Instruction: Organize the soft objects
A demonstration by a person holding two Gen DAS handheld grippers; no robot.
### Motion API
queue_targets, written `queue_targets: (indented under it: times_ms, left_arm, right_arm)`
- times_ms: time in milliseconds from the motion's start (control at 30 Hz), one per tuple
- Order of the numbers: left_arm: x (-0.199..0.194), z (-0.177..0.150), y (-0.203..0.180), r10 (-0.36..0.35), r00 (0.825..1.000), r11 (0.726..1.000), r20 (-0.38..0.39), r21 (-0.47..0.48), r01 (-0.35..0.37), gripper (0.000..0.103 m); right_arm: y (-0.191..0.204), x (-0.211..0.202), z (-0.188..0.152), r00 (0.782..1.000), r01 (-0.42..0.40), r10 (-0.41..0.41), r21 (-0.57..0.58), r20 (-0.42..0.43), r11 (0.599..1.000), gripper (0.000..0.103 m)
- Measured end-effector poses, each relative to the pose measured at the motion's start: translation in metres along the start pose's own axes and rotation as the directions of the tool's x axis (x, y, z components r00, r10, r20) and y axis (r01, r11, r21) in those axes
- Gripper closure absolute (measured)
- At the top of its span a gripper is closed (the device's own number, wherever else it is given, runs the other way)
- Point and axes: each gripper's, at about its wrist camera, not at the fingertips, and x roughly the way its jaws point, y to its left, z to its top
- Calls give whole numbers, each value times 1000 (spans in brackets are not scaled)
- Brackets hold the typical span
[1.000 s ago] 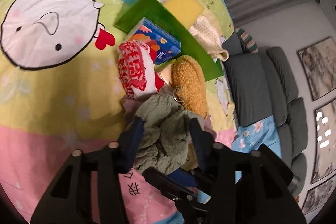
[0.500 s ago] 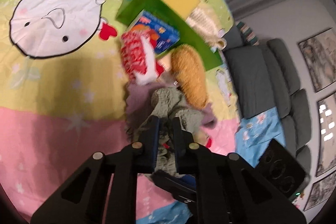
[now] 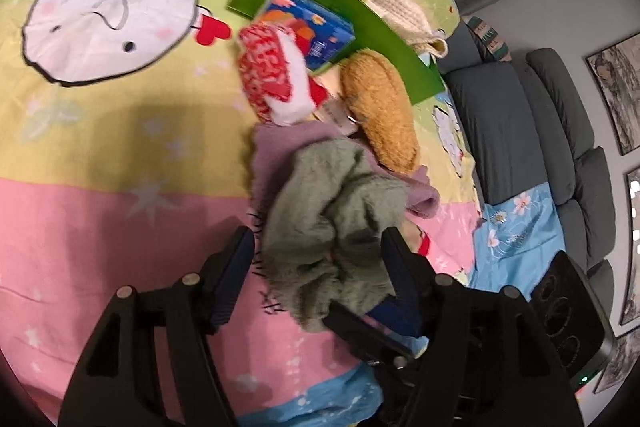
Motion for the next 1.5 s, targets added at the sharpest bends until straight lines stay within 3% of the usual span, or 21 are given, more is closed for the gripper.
queue_targets:
  times_ms: [100,133,167,233,300,500,733,967,1200,1500]
  left_arm:
    - [9,0,-5,-6,1000,1000,-26,19,7,40]
    - [11,0,-5,-11,999,1000,-34,18,12,42]
    - [13,0,-5,-15,999,1000,-37,15,16,46]
    - [13,0,-6,-2,1000,1000,-32,16,2,69]
    - [13,-1,-6,-4,999,1000,-34,8,4,74]
    - [5,-9,-8,-2,1000,1000,-14,-16,1,80]
    - [-33,-17,-17,-64,994,998,88,22,63,81]
    - [-48,-8,-38,-58,987,997,147,64,49,81]
    - [-48,32,-73,-39,985,991,167,132,17,81]
    - [-36,127,-122,-36,980,981,193,193,-2,80]
  right_arm:
    - [-5,2,2,1000,6,-6,19,-14,1000,76]
    - [-6,3,3,1000,20,-20,22,-13,1000,68]
    - [-8,3,3,1000,25,-24,29,-9,999,63]
    - [-12,3,3,1000,20,-19,46,-4,999,62]
    - [-15,4,2,1000,0,0,50,4,999,63]
    - [-10,-9,-5,997,-74,73,37,35,997,92]
    - [10,-35,3,986,-125,128,-35,107,992,95]
    - [10,-53,22,978,-131,137,-48,158,990,95]
    - [-11,-66,61,968,-111,121,-61,221,992,95]
    - [-56,-71,146,946,-45,61,-57,319,997,95]
